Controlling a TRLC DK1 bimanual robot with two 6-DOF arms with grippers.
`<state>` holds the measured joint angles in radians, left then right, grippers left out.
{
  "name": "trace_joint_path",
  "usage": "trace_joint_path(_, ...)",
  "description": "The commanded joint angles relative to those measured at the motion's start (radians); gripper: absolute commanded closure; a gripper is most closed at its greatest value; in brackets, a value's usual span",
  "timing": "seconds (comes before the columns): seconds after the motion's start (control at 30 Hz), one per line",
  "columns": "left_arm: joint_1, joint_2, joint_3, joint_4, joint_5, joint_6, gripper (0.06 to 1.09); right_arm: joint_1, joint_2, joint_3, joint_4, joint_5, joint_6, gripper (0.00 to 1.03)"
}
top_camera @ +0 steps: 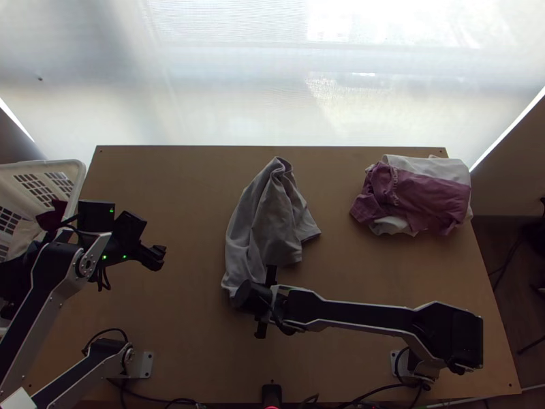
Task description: Fold the t-shirt
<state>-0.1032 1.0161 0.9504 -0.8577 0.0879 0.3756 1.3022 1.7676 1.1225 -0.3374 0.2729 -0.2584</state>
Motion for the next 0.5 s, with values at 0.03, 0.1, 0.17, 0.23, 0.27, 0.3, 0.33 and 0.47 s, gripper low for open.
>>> trace_joint_path(0.03,0.030,-0.014,-0.015,0.003,0.000,0.028,0.10,-0.001,0.004,-0.023,0.018,-0.006,-0.012,1.00)
trace_joint_path(0.1,0.037,-0.019,-0.013,0.003,0.000,0.034,0.10,-0.006,-0.026,-0.016,0.014,-0.004,-0.021,1.00)
trace_joint_path(0.17,0.039,-0.027,-0.013,0.003,0.000,0.034,0.10,-0.017,-0.086,-0.004,0.008,-0.006,-0.033,1.00)
trace_joint_path(0.23,0.039,-0.030,-0.015,0.003,0.000,0.034,0.10,-0.029,-0.148,0.017,-0.025,-0.004,-0.044,1.00)
trace_joint_path(0.27,0.036,-0.031,-0.019,0.003,0.000,0.034,0.10,-0.038,-0.175,0.033,-0.052,-0.004,-0.044,1.00)
trace_joint_path(0.3,0.030,-0.031,-0.022,0.003,0.001,0.034,0.10,-0.047,-0.206,0.049,-0.087,-0.004,-0.044,1.00)
trace_joint_path(0.33,0.019,-0.031,-0.025,0.003,0.001,0.031,0.10,-0.055,-0.234,0.068,-0.118,-0.004,-0.042,1.00)
trace_joint_path(0.47,-0.027,-0.025,-0.025,0.006,0.000,0.006,0.10,-0.081,-0.326,0.160,-0.252,-0.004,-0.041,1.00)
